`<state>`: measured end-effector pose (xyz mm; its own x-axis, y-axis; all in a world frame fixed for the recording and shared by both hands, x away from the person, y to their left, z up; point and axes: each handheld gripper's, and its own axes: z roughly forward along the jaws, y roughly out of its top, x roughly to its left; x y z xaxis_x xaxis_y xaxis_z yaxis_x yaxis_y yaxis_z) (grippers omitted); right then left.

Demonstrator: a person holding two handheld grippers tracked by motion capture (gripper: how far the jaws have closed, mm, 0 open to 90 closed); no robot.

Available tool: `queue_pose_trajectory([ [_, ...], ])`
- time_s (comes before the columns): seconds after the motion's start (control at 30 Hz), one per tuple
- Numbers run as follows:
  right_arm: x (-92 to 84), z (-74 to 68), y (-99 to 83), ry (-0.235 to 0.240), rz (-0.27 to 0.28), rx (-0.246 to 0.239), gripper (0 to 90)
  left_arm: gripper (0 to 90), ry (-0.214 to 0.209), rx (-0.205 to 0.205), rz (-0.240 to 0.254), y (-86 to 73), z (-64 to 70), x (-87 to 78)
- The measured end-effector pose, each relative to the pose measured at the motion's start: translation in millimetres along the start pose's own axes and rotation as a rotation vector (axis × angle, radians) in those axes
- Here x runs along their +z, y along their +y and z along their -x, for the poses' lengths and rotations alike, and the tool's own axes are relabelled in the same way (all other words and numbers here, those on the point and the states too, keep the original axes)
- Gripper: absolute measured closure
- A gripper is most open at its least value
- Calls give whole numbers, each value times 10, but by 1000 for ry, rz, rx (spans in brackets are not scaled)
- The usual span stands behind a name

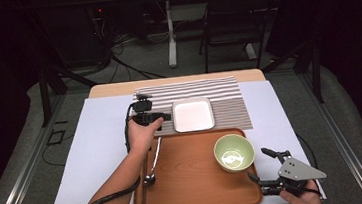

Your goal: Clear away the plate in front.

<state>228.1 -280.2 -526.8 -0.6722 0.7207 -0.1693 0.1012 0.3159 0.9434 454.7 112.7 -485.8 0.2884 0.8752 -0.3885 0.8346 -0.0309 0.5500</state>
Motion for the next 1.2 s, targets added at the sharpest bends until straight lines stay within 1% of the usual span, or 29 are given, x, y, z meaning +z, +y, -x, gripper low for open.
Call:
queue_pose_trajectory([
  [0.2, 6, 3, 0, 2, -1, -1, 153, 435, 18, -38, -2, 39, -81, 85],
  [0.33, 9, -5, 9, 4, 1, -7, 153, 438, 38, -58, -1, 54, -116, 189],
  [0.47, 22, -18, 16, 9, 0, -12, 153, 442, 51, -67, -11, 66, -136, 297],
  [0.63, 32, -14, 18, 10, 0, -12, 153, 448, 43, -83, -4, 100, -123, 379],
  [0.77, 38, -13, 20, 12, 1, -11, 153, 454, 48, -85, -2, 132, -105, 442],
  [0.87, 42, -15, 23, 15, 1, -12, 153, 477, 42, -90, -5, 153, -88, 498],
  [0.9, 43, -15, 24, 15, 2, -13, 153, 482, 40, -86, -4, 158, -81, 519],
  [1.03, 45, -18, 26, 17, 1, -14, 153, 508, 38, -87, -19, 185, -47, 585],
  [1.2, 41, -11, 26, 15, 3, -15, 153, 551, 56, -86, -39, 212, -18, 650],
])
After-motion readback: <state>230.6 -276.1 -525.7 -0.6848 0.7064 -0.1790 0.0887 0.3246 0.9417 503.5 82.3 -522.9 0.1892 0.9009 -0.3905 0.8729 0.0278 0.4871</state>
